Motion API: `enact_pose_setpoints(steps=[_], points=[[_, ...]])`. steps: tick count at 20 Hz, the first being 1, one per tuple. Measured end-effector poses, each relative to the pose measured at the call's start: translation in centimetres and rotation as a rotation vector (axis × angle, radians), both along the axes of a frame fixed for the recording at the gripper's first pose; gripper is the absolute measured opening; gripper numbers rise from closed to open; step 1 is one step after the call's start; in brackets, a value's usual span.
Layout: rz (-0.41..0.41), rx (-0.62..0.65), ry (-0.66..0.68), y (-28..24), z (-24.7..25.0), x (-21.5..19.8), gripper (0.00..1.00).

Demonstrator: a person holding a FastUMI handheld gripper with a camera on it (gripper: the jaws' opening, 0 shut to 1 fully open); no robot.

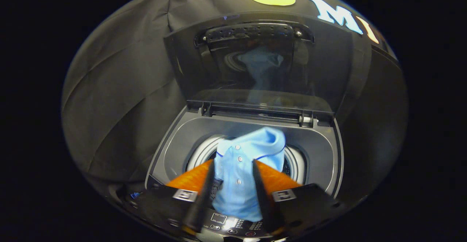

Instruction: Put the clothes into the washing machine and then close the washing machine lid.

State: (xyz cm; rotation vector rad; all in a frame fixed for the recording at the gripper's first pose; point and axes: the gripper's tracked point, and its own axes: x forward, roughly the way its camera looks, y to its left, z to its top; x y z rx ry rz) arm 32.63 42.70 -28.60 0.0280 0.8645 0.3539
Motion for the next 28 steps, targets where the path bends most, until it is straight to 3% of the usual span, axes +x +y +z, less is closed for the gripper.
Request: enact_pose_setpoints(steps=[3,10,19,28], points=[[-0.009,-0.015,-0.002,-0.5,0.0,-0.4,0.99],[-0.038,-0.025,-0.072,-1.6,1.9,0.2,0.99],[-0.068,-0.001,-0.395,-1.9,9.8,2.4,0.98],[-0.085,0.016,-0.631,-1.5,17.9,5.6,0.98]])
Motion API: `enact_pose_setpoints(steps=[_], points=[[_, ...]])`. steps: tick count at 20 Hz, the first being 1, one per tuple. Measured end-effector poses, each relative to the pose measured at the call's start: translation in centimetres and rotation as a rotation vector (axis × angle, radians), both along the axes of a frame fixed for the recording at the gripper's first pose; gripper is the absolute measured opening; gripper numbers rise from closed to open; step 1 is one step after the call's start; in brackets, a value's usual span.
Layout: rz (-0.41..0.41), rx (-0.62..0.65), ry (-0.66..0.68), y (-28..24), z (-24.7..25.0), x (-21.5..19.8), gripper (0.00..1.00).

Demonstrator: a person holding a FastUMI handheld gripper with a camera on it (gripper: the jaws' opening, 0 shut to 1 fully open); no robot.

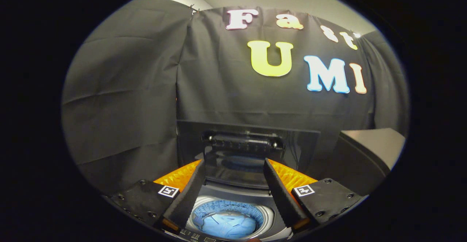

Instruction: Put the clothes into the washing machine and then close the washing machine lid.

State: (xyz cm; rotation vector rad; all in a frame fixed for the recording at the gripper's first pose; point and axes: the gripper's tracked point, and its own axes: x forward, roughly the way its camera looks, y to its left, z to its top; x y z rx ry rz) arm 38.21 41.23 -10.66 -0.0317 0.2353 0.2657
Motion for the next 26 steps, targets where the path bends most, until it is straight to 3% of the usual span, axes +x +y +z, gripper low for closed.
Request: enact_pose_setpoints(steps=[15,26], points=[[-0.054,0.004,-0.075,0.9,5.6,7.8,0.98],[-0.122,0.044,0.053,1.4,3.2,15.7,0.98]])
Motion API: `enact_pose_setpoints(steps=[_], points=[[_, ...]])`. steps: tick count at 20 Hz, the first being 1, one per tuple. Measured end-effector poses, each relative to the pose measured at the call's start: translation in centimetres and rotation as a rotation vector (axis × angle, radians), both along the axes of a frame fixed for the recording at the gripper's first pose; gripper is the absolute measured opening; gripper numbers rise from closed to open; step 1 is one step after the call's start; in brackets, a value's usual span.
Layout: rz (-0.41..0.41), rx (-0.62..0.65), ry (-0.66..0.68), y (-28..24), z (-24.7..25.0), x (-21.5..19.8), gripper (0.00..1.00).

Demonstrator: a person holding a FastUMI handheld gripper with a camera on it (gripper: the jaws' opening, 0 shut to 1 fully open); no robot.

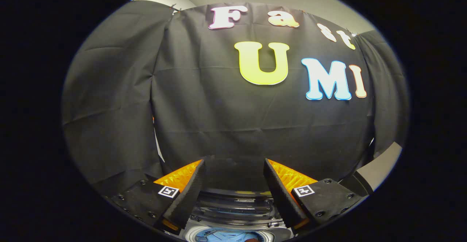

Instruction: Put the clothes into the washing machine and then close the washing machine lid.

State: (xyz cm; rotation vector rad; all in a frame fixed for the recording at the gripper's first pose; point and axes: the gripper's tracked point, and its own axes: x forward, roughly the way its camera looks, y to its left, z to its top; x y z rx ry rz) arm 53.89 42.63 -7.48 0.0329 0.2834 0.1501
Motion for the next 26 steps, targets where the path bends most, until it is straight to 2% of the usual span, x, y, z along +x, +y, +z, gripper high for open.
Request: enact_pose_setpoints(steps=[8,13,26], points=[[-0.025,-0.039,0.139,0.0,-4.6,2.3,0.99],[-0.049,-0.010,0.144,-0.2,-5.1,1.9,1.00],[-0.016,-0.011,0.073,-0.3,-4.3,-3.7,0.99]])
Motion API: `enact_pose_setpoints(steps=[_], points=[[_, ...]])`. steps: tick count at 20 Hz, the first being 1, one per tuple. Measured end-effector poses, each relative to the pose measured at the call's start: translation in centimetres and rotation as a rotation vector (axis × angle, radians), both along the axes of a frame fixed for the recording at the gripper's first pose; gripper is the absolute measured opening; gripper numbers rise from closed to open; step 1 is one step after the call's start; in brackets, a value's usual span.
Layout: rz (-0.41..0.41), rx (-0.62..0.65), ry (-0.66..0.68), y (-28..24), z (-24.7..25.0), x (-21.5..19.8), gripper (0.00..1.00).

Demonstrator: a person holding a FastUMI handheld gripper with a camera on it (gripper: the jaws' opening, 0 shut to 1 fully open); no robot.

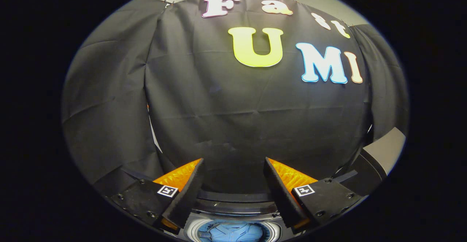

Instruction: Put the clothes into the washing machine and then close the washing machine lid.

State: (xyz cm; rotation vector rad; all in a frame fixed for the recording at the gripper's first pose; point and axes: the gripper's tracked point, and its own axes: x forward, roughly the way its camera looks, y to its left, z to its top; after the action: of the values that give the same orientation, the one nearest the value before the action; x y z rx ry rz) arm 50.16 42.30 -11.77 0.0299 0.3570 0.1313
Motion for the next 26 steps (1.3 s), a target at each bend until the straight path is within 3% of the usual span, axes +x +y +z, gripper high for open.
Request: enact_pose_setpoints(steps=[26], points=[[0.065,0.022,0.025,0.3,-4.5,-10.8,0.99]])
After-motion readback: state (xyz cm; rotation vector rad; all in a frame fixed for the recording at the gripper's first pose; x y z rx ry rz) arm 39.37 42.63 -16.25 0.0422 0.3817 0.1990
